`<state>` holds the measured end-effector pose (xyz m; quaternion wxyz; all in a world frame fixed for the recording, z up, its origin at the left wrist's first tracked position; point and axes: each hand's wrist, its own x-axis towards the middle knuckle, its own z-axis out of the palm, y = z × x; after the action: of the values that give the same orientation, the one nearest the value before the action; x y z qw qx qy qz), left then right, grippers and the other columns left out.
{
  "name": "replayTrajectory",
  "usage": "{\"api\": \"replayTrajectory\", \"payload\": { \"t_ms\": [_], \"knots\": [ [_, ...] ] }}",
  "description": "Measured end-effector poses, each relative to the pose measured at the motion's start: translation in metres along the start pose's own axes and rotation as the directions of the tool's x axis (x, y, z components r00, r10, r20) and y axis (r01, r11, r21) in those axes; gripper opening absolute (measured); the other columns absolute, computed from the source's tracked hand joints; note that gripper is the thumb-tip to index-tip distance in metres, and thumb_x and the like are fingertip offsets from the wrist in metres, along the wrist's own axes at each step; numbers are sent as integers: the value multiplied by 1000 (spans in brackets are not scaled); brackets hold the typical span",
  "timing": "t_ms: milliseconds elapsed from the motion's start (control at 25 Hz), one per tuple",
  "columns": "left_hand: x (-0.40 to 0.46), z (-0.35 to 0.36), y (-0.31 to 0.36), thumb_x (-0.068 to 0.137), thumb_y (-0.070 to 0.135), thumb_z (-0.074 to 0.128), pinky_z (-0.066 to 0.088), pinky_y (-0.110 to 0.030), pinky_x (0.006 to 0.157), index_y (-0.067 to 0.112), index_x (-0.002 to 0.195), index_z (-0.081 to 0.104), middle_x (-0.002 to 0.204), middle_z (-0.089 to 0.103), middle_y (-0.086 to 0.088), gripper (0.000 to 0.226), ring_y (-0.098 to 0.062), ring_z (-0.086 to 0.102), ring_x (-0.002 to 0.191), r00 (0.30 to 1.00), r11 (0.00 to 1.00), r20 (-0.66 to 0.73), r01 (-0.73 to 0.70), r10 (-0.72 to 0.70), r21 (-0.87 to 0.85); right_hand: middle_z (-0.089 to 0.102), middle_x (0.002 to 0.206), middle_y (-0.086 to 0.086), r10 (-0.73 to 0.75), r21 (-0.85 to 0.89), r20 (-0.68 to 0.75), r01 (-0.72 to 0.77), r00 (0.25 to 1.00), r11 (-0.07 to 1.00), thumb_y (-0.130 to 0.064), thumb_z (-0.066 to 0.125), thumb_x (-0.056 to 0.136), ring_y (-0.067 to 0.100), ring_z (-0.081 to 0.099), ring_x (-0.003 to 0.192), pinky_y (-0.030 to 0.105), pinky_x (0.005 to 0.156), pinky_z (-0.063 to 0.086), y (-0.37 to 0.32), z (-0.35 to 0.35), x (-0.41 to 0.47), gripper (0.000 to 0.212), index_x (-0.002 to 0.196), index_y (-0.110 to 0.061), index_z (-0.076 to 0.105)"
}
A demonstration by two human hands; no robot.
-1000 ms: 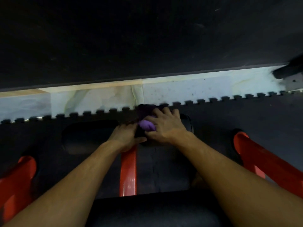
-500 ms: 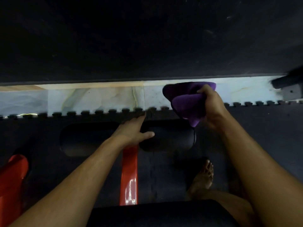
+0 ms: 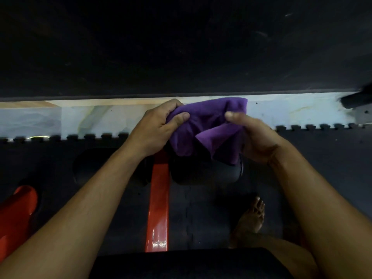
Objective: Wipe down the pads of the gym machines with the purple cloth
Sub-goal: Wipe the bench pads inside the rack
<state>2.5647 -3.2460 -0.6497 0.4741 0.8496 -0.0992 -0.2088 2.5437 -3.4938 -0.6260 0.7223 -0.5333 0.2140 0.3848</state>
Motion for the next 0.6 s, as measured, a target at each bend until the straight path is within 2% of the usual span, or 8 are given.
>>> {"api": "replayTrajectory", "payload": {
  "t_ms": [80, 160, 240, 320, 400, 440, 520, 600],
  "knots": [
    [1, 0, -2, 107, 33, 55, 43, -16, 69, 22, 103, 62, 93, 66, 8, 14, -2, 59, 83, 999, 1000, -33, 25, -25, -15, 75, 115, 3, 16, -188, 53, -6, 998, 982, -22, 70, 88, 21, 72, 104, 36, 87, 60, 2, 2, 0, 38, 125, -20, 62],
    [1, 4, -5, 107, 36, 53, 44, -15, 71, 24, 107, 61, 97, 66, 8, 14, -2, 60, 87, 998, 997, -2, 59, -59, 38, 75, 108, 8, 0, -237, -55, -13, 998, 971, -1, 65, 88, 23, 71, 93, 34, 83, 58, 6, 2, 6, 29, 116, -10, 64],
    [0, 8, -7, 107, 38, 52, 48, -21, 75, 25, 111, 61, 101, 66, 7, 16, -4, 61, 93, 997, 995, 27, 68, -70, 69, 64, 97, 19, 6, -185, -194, -43, 981, 982, 7, 57, 77, 30, 62, 84, 35, 74, 52, 9, 0, 10, 27, 102, -1, 61],
    [0, 7, -6, 107, 36, 53, 49, -26, 77, 24, 112, 62, 102, 67, 6, 16, -7, 62, 95, 999, 997, 1, 37, -37, 66, 58, 100, 19, 6, -59, -202, -18, 979, 998, 3, 47, 58, 35, 59, 91, 40, 81, 50, 12, -11, 13, 48, 105, 2, 59],
    [1, 5, -5, 107, 34, 54, 47, -26, 78, 24, 110, 61, 101, 67, 7, 13, -8, 62, 94, 999, 998, -50, 15, -12, 53, 63, 109, 21, 8, 55, -95, -3, 995, 998, 0, 46, 59, 36, 62, 101, 45, 93, 50, 13, -16, 9, 60, 117, 7, 58],
    [1, 5, -5, 107, 34, 54, 47, -26, 80, 25, 112, 61, 104, 68, 7, 12, -9, 62, 96, 997, 999, -71, 18, -15, 48, 67, 116, 18, 16, 68, -31, -14, 999, 998, -3, 51, 65, 34, 66, 106, 45, 97, 51, 12, -13, 6, 59, 124, 1, 59],
    [3, 9, -12, 106, 35, 54, 48, -27, 90, 26, 124, 60, 119, 67, 5, 21, -10, 61, 109, 994, 997, -88, 64, -60, 48, 72, 121, 10, 7, -30, -31, -8, 1000, 1000, -12, 69, 82, 27, 69, 110, 41, 94, 57, 11, -5, 6, 47, 128, -11, 61],
    [2, 17, -27, 107, 37, 52, 40, -27, 105, 23, 147, 49, 146, 54, -2, 42, -15, 53, 130, 981, 978, -60, 187, -183, 88, 77, 107, 6, -84, -227, -203, 37, 976, 973, -20, 75, 89, 25, 72, 104, 28, 81, 60, 7, -2, 11, 32, 119, -12, 67]
  ]
}}
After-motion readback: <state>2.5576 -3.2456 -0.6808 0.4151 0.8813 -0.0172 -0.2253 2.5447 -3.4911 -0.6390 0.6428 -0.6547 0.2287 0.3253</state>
